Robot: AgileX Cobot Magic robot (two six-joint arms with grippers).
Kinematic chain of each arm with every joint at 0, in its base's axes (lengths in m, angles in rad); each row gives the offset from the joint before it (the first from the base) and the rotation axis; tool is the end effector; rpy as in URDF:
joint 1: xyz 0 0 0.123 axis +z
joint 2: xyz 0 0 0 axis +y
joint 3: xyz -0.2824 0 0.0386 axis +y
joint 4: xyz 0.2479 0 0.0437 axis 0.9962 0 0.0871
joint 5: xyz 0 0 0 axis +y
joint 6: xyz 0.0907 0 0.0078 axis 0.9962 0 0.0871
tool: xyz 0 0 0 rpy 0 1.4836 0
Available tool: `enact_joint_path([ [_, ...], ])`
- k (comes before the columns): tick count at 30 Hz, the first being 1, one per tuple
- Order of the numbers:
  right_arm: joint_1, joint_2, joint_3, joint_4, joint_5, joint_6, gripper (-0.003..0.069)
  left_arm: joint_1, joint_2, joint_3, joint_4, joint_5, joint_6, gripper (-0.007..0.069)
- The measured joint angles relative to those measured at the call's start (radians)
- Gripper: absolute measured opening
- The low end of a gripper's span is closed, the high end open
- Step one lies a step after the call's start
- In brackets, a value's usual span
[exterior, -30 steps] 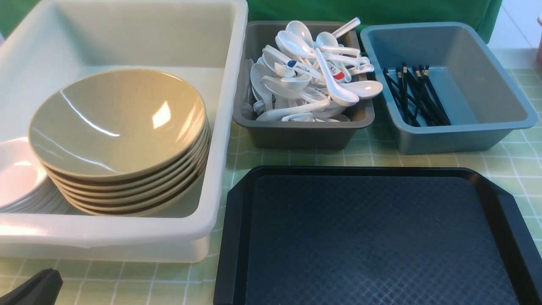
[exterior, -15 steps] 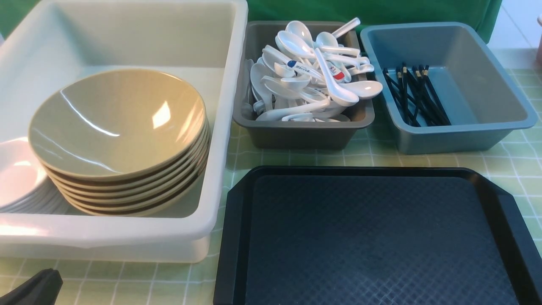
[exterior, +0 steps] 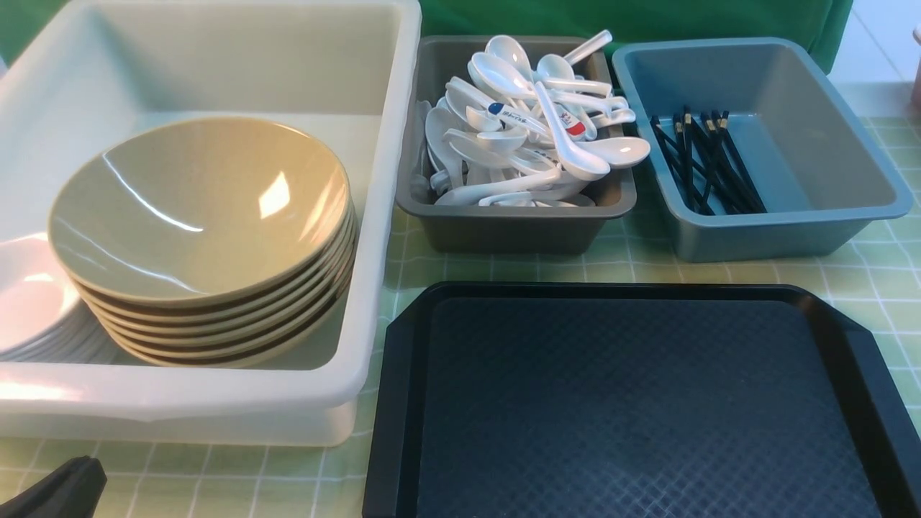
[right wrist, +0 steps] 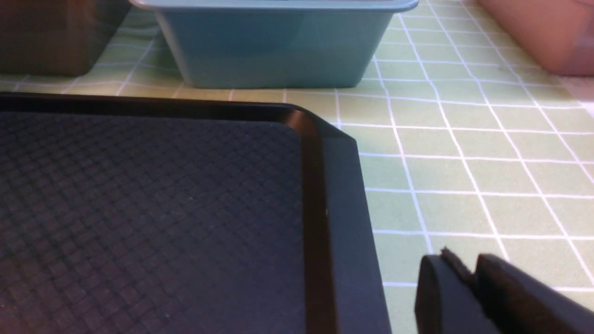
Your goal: On green table put chopsticks spoon bowls plates into blue grey white boxes.
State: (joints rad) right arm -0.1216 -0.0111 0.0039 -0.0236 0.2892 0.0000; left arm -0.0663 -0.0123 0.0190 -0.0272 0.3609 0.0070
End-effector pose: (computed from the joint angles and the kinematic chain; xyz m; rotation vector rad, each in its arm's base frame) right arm 0.0536 -0.0072 0.1862 0.0923 1.7644 -0.1106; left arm 0.0526 -0.0044 0.1749 0.0510 1.8509 -0.0679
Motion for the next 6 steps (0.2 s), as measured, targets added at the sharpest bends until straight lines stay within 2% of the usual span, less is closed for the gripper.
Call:
enact_joint_path([
  [6, 0.0, 0.0, 0.0, 0.0, 0.0, 0.0, 0.0112, 0.0, 0.0, 0.0, 0.0, 0.0, 0.0, -0.0001],
])
